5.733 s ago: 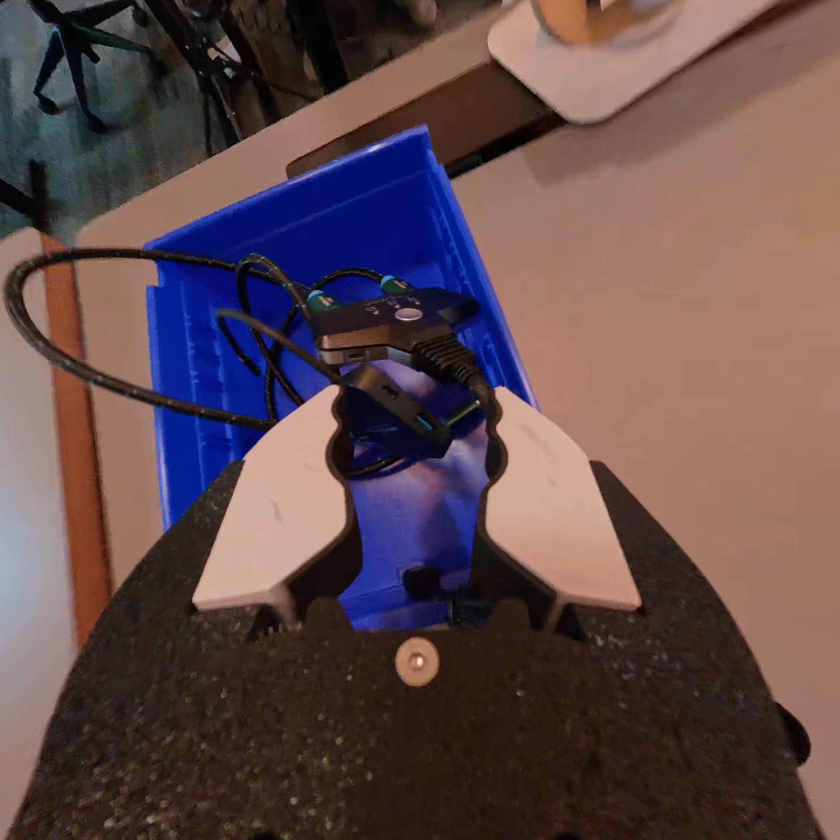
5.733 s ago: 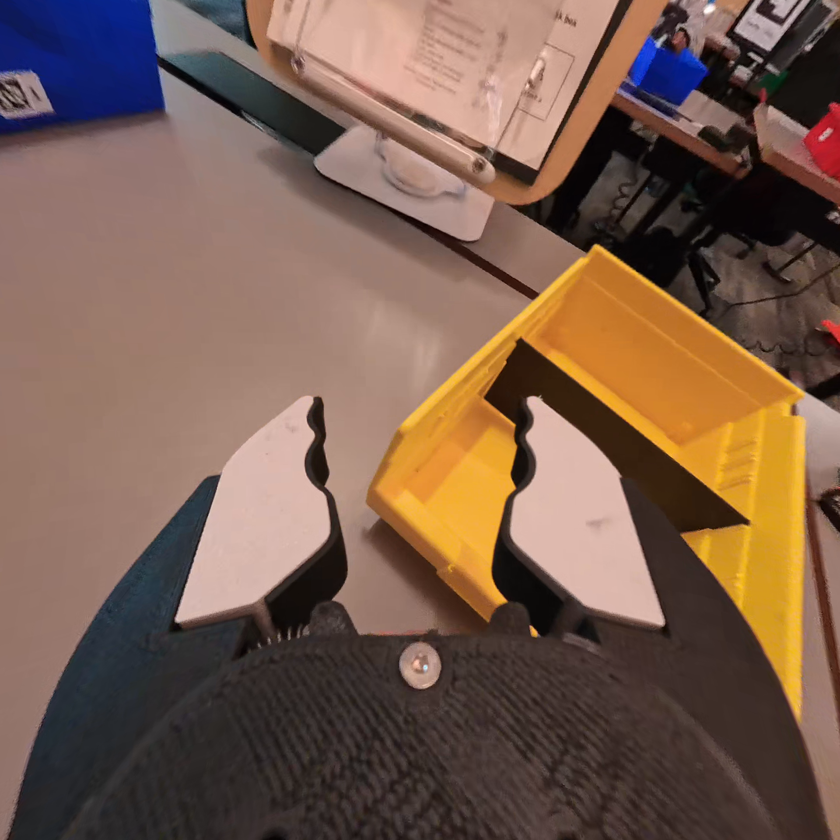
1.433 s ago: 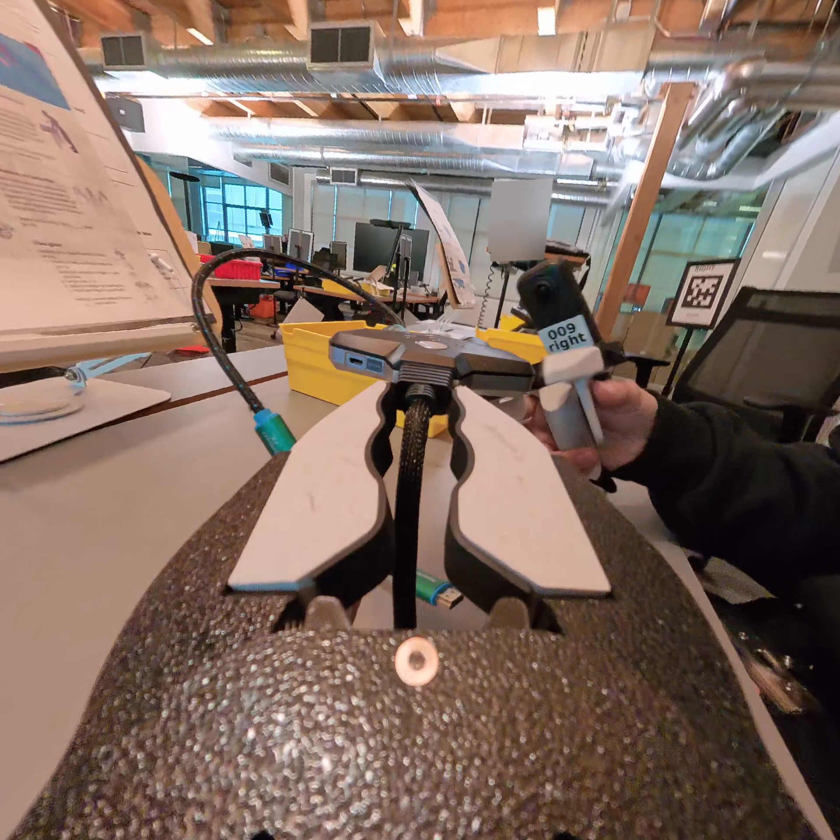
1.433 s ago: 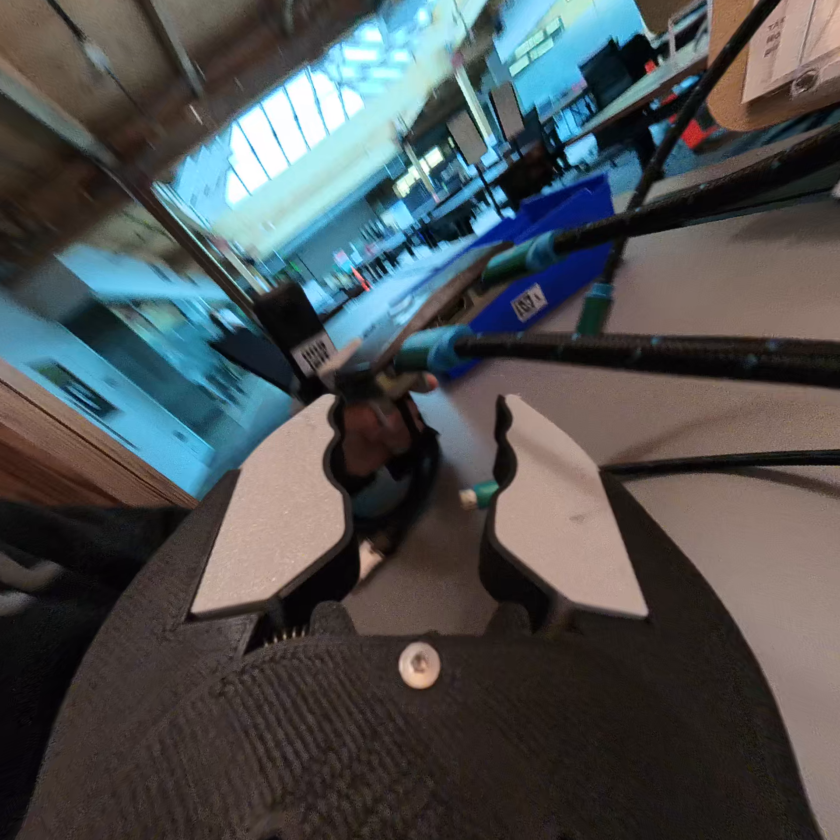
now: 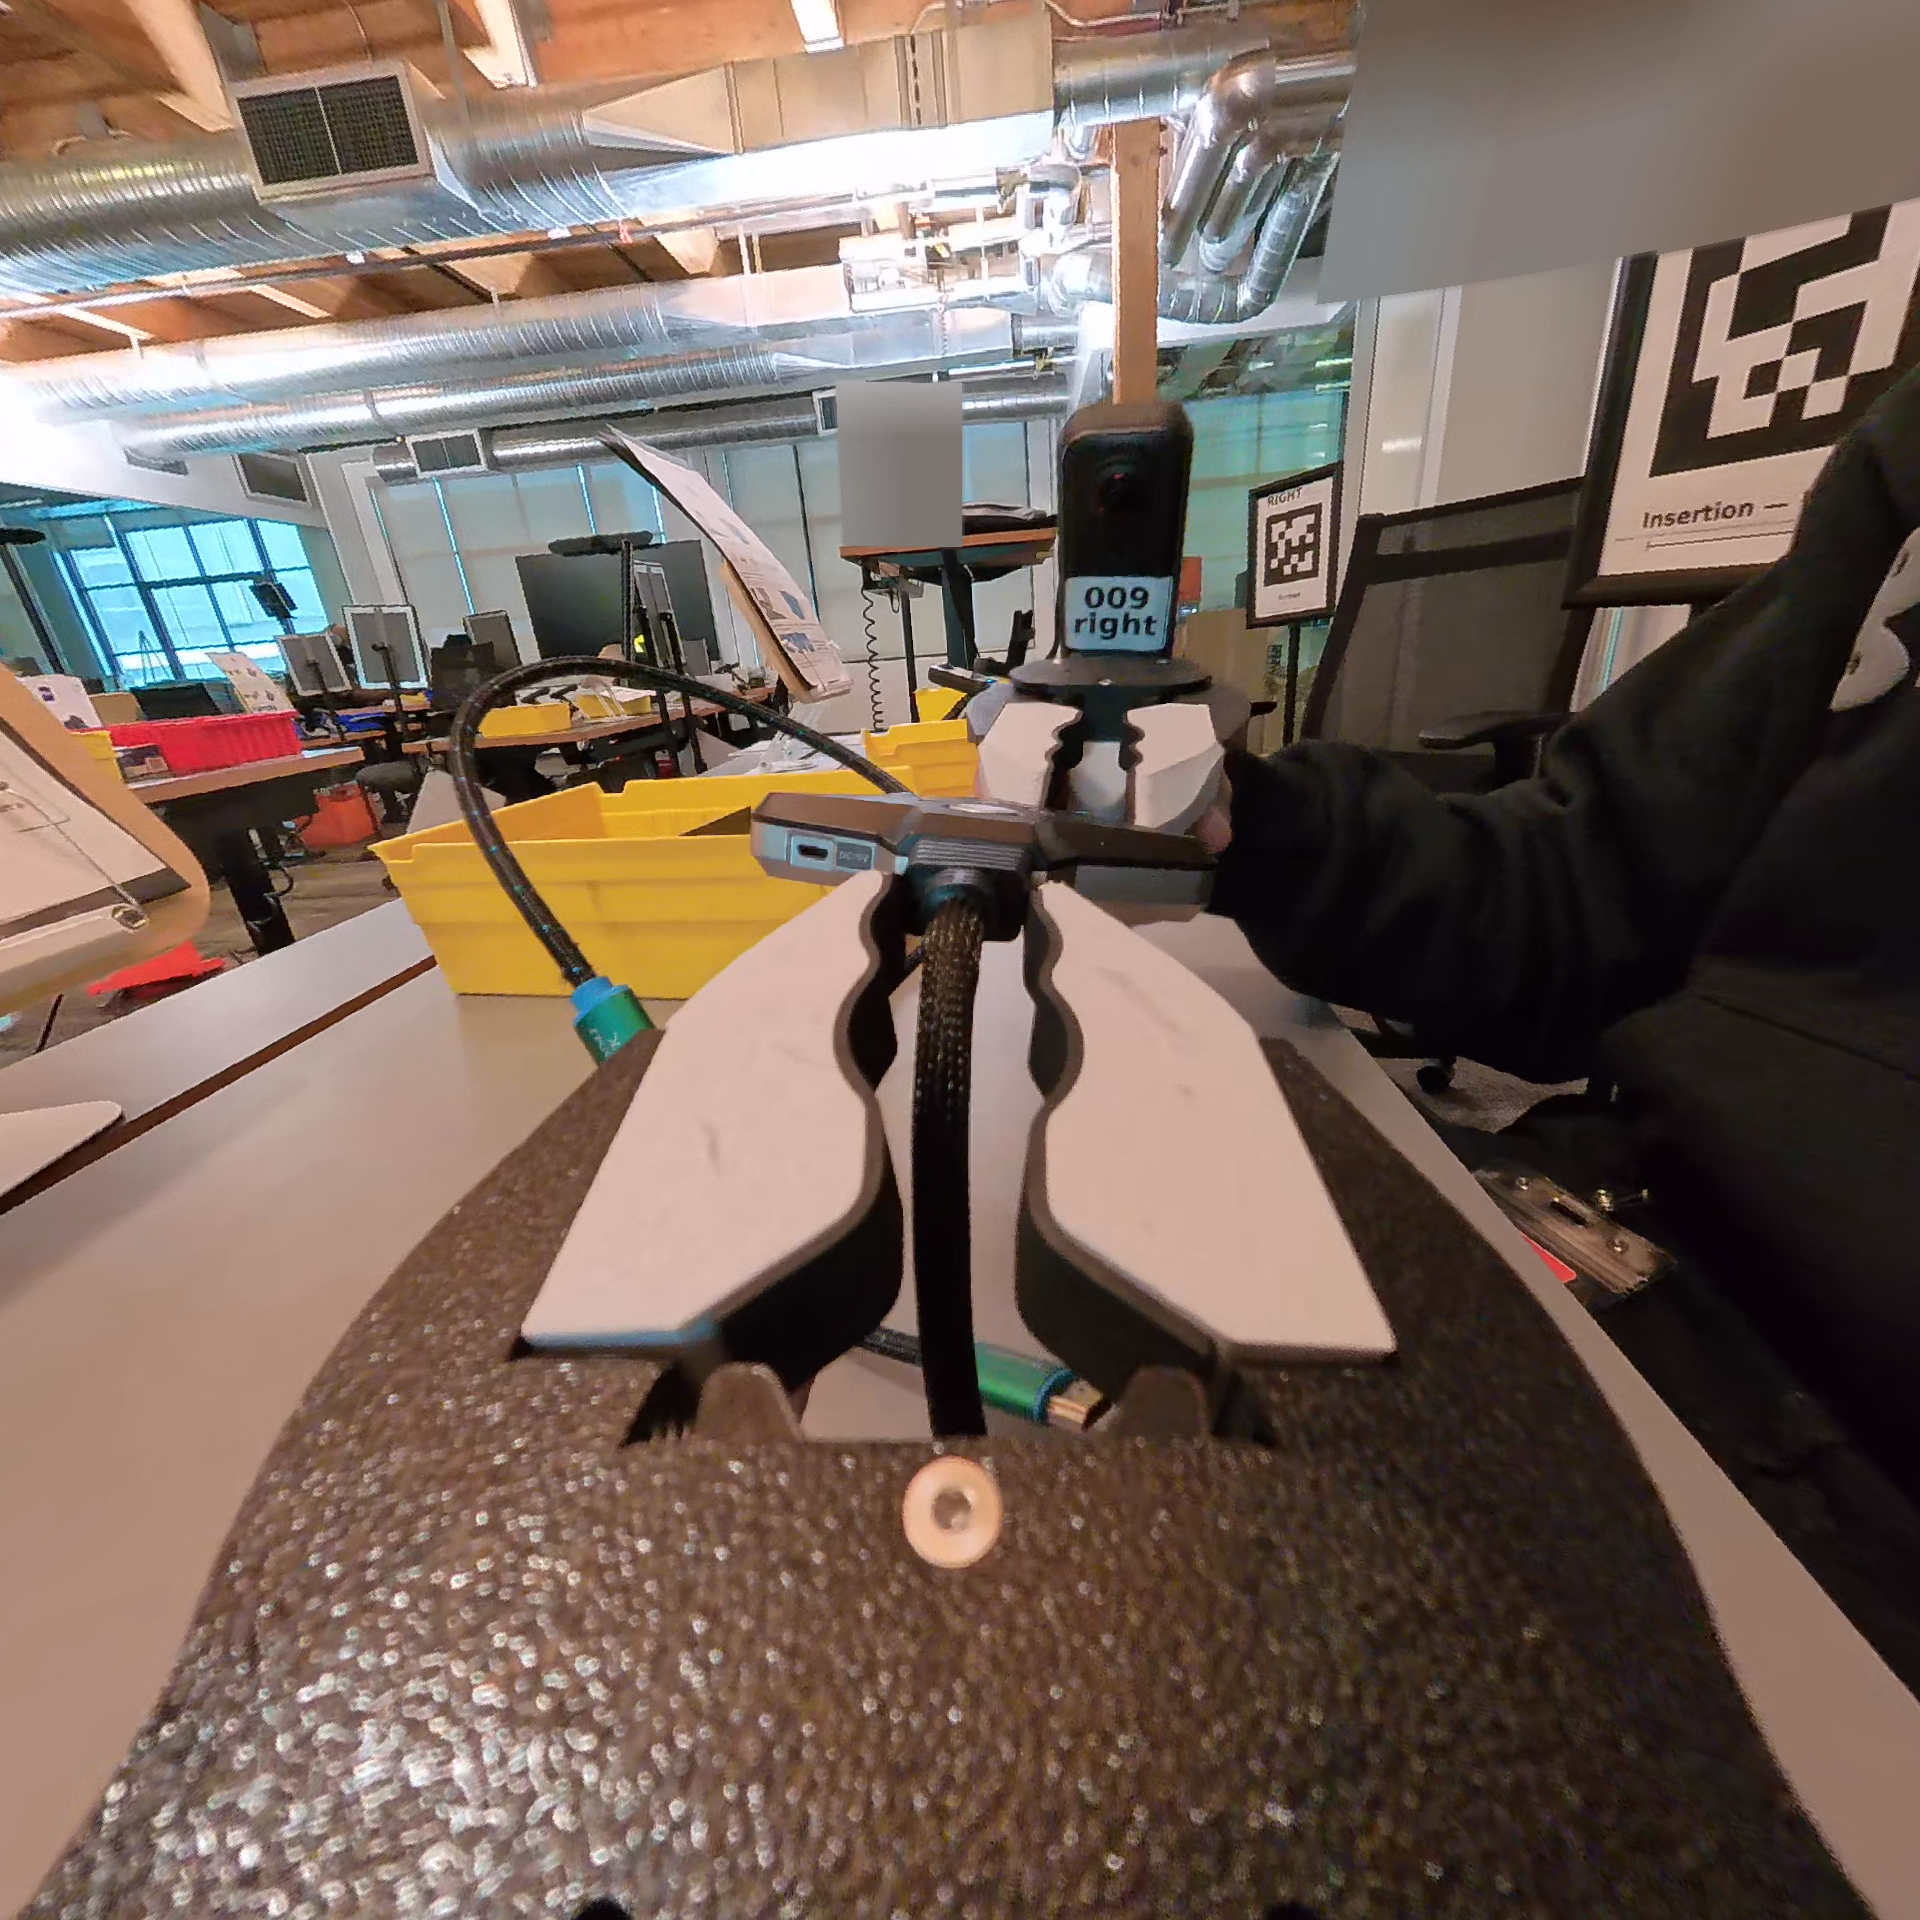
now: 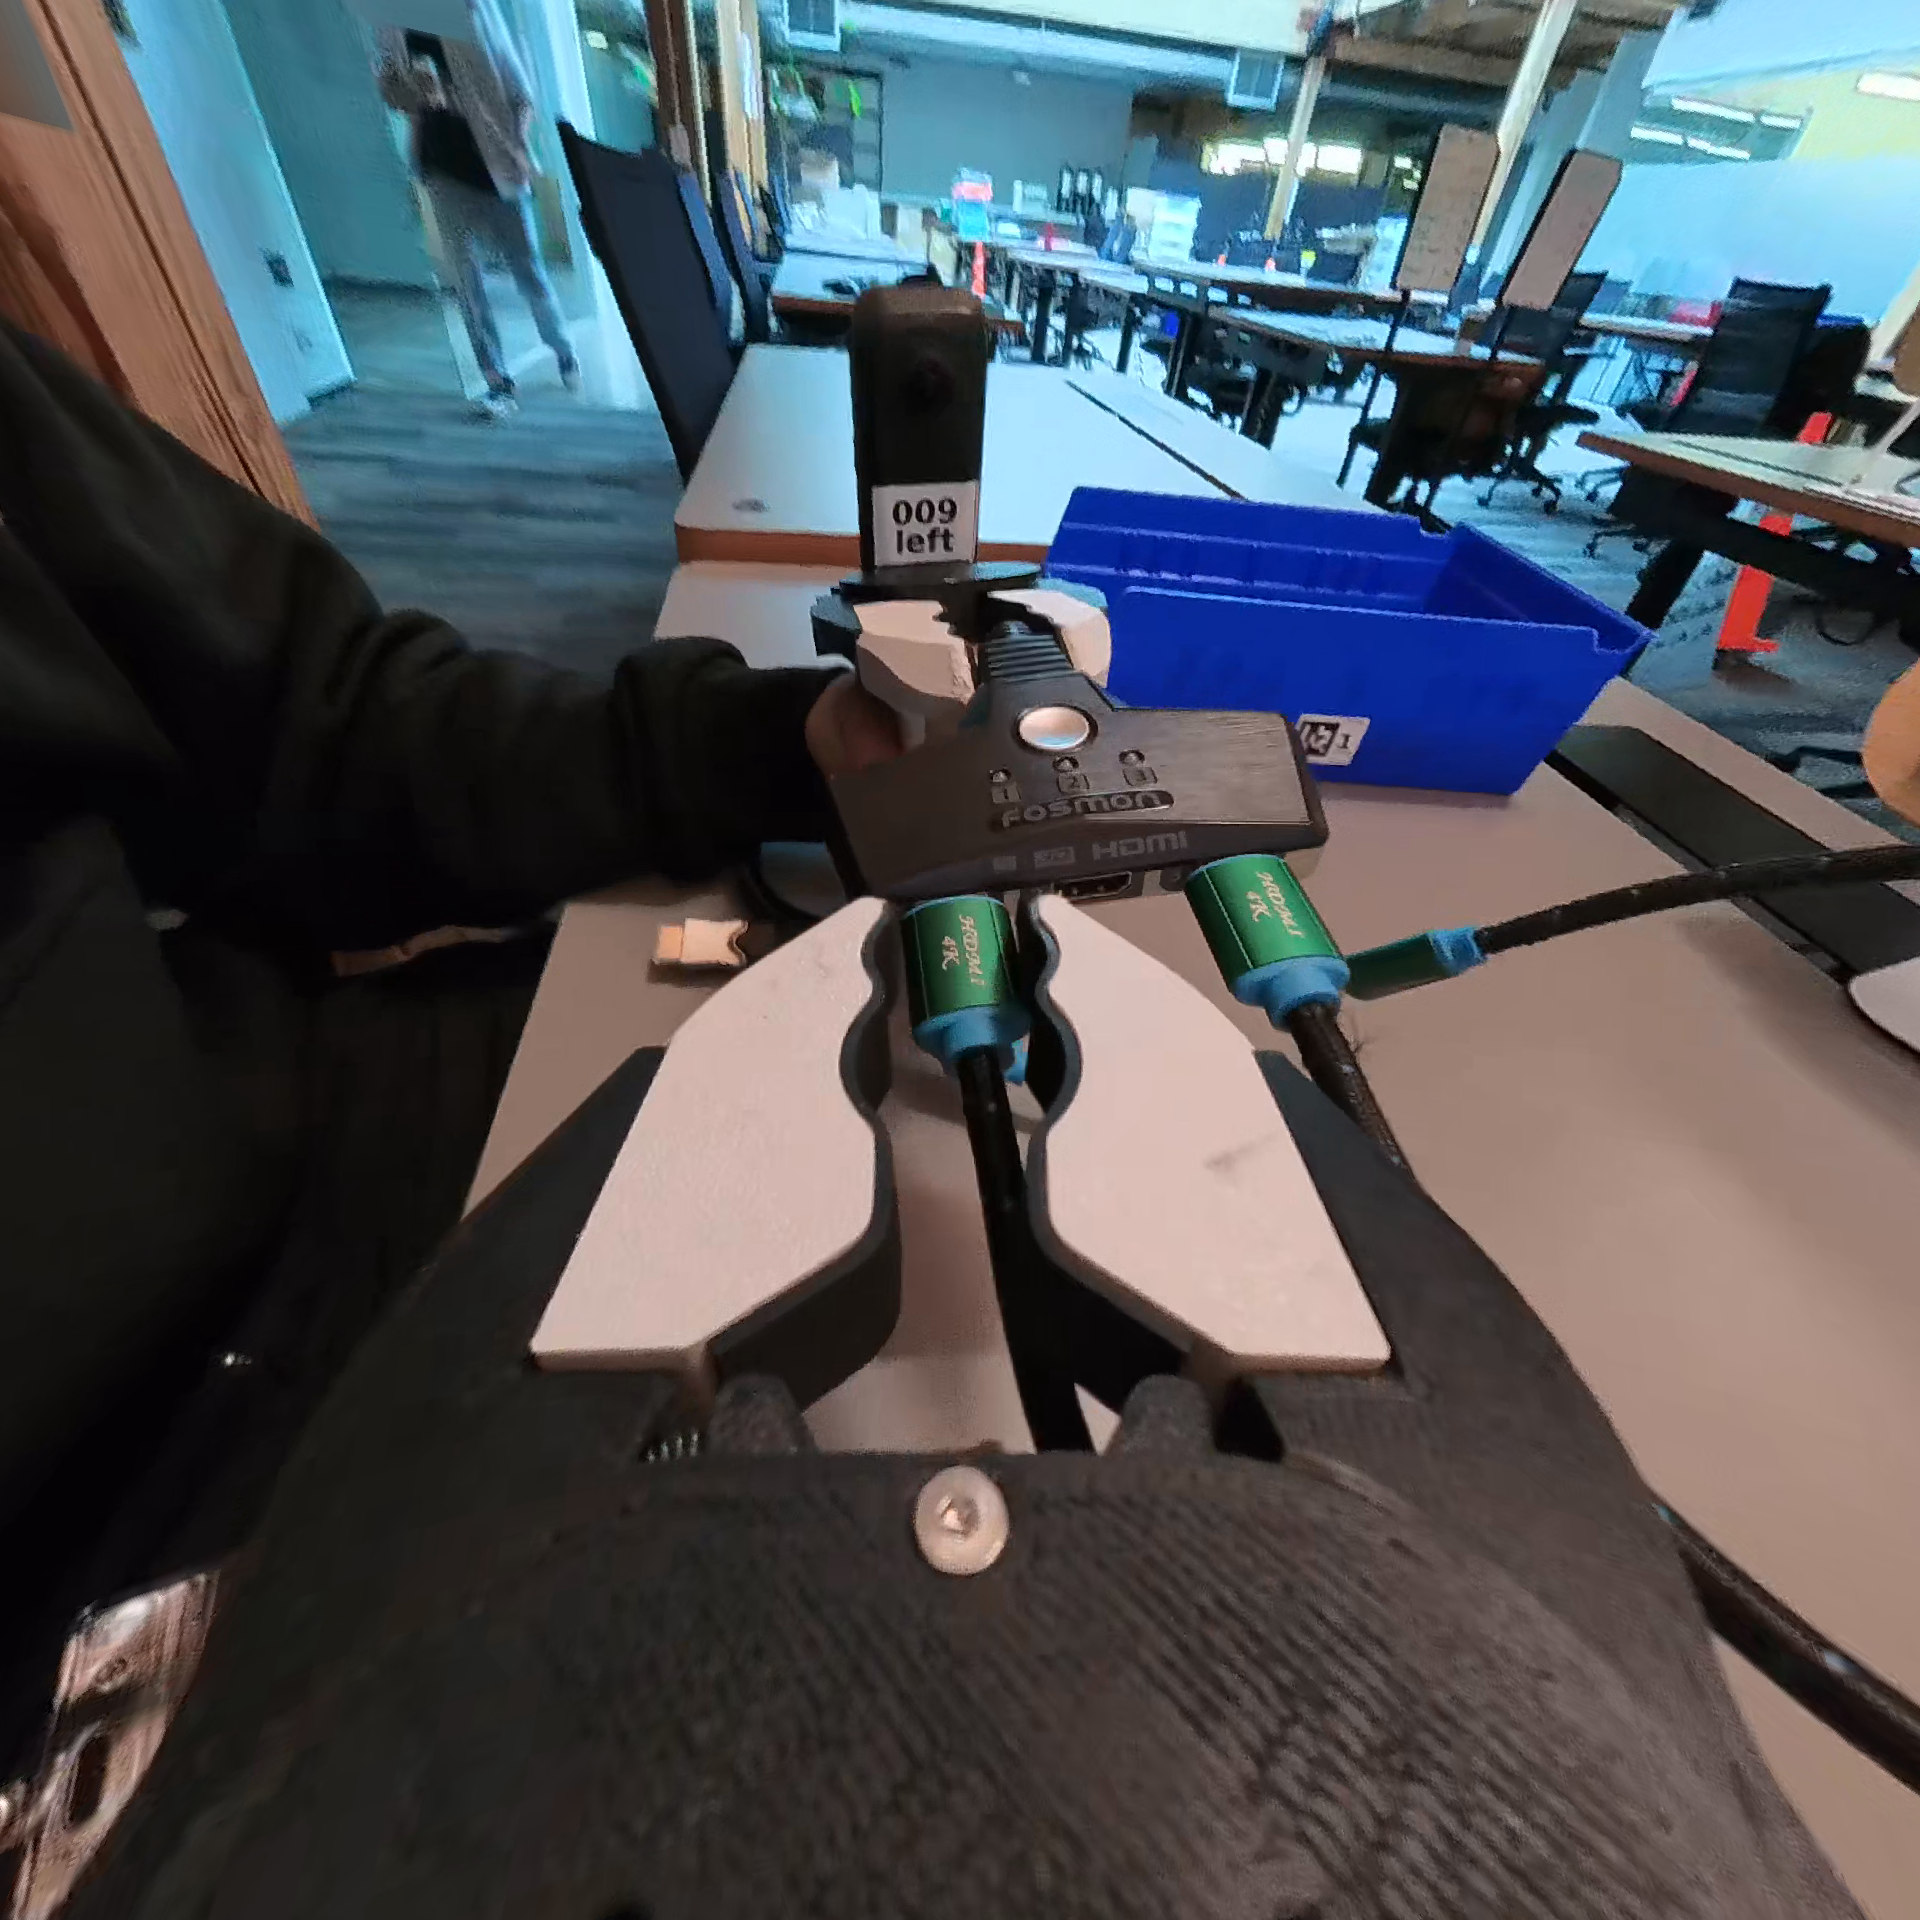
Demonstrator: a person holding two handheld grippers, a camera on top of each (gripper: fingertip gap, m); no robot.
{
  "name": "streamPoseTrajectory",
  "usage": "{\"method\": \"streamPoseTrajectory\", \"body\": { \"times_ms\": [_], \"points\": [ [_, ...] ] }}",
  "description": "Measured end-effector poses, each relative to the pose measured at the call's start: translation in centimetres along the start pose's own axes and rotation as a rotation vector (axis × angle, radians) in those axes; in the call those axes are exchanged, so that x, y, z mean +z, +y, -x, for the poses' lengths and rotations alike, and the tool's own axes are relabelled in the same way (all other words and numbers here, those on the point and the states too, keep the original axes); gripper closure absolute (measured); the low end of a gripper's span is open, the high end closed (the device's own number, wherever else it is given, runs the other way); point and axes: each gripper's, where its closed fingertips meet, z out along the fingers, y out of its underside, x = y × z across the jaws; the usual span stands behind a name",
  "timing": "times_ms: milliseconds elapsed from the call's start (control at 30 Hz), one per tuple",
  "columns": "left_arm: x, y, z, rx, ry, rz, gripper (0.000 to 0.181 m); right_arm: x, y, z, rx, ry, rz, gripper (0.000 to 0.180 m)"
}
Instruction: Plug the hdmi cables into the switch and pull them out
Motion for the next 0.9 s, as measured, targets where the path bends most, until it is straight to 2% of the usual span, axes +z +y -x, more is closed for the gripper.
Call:
{"method": "streamPoseTrajectory", "body": {
  "times_ms": [200, 400, 600, 700, 733, 767, 800, 833, 867, 900],
  "points": [
    [-0.3, -0.1, -0.1, -0.008, 0.013, -0.009, 0.159, 0.3, 0.1, 0.3, 0.044, -0.032, -0.012, 0.159],
    [0.3, 1.0, -1.2, 0.033, 0.058, 0.092, 0.159, -0.7, 1.8, 0.9, -0.023, -0.041, 0.217, 0.159],
    [0.7, 1.8, -1.6, 0.048, 0.079, 0.155, 0.159, -1.4, 3.0, 1.1, -0.125, -0.028, 0.357, 0.16],
    [0.7, 1.9, -1.7, 0.062, 0.088, 0.172, 0.159, -1.4, 3.0, 1.1, -0.173, -0.017, 0.4, 0.168],
    [0.2, 1.6, -1.4, 0.054, 0.08, 0.161, 0.159, -2.4, 2.6, 0.8, -0.215, 0.035, 0.436, 0.171],
    [-1.1, 0.7, -0.7, 0.021, 0.056, 0.112, 0.159, -4.7, 4.2, -1.8, -0.28, 0.192, 0.572, 0.174],
    [-2.5, -0.9, 0.4, -0.013, 0.01, 0.025, 0.159, -6.8, 4.8, -3.0, -0.244, 0.249, 0.605, 0.177],
    [-3.7, -2.4, 1.2, -0.014, -0.035, -0.046, 0.159, -7.0, 2.5, -1.9, -0.172, 0.179, 0.411, 0.18],
    [-4.3, -3.4, 1.6, 0.004, -0.067, -0.084, 0.159, -7.3, -1.1, -1.6, -0.157, 0.195, 0.205, 0.18],
    [-4.4, -3.8, 1.8, 0.017, -0.084, -0.097, 0.16, -7.8, -3.4, -2.2, -0.195, 0.277, 0.116, 0.18]
  ]
}}
